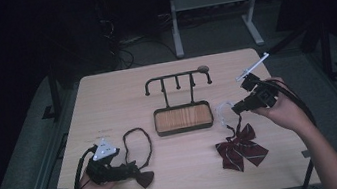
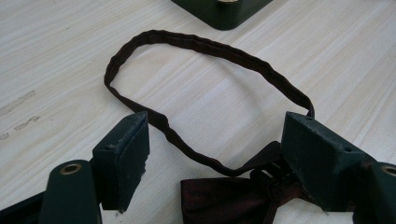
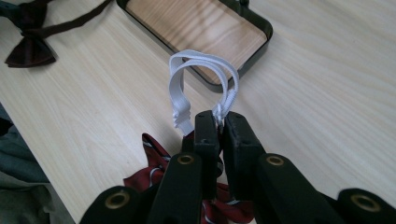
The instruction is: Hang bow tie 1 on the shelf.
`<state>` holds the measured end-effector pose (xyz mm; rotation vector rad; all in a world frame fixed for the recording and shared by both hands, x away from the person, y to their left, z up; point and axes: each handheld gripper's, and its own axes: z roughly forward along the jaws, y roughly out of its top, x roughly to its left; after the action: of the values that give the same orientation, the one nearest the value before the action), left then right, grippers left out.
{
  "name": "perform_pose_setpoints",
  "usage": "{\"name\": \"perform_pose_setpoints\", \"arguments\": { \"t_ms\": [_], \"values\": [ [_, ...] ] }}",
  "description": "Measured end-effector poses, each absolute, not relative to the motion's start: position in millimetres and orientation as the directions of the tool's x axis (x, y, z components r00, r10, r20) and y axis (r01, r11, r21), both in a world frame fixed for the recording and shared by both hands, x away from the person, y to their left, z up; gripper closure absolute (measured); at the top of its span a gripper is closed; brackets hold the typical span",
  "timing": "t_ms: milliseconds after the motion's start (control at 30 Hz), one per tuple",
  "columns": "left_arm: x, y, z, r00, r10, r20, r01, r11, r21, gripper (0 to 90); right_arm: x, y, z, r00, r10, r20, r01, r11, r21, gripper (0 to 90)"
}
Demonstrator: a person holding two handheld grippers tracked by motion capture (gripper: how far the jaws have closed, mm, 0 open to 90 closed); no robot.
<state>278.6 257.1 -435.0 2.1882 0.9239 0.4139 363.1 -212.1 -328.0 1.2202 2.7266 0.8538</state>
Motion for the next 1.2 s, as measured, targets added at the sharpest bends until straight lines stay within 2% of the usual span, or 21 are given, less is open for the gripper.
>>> {"name": "perform_pose_setpoints", "arguments": {
  "t_ms": [600,1200],
  "values": [
    [278.6,257.6,-434.5,0.691,0.722,0.015,0.493,-0.487,0.721,24.3,364.0,-201.8,-291.1,-0.727,0.673,0.138,0.629,0.572,0.526,84.0],
    [278.9,257.9,-432.7,0.699,0.715,0.025,0.48,-0.495,0.724,24.3,369.3,-192.1,-269.1,-0.746,0.655,0.12,0.6,0.584,0.547,85.0]
  ]
}}
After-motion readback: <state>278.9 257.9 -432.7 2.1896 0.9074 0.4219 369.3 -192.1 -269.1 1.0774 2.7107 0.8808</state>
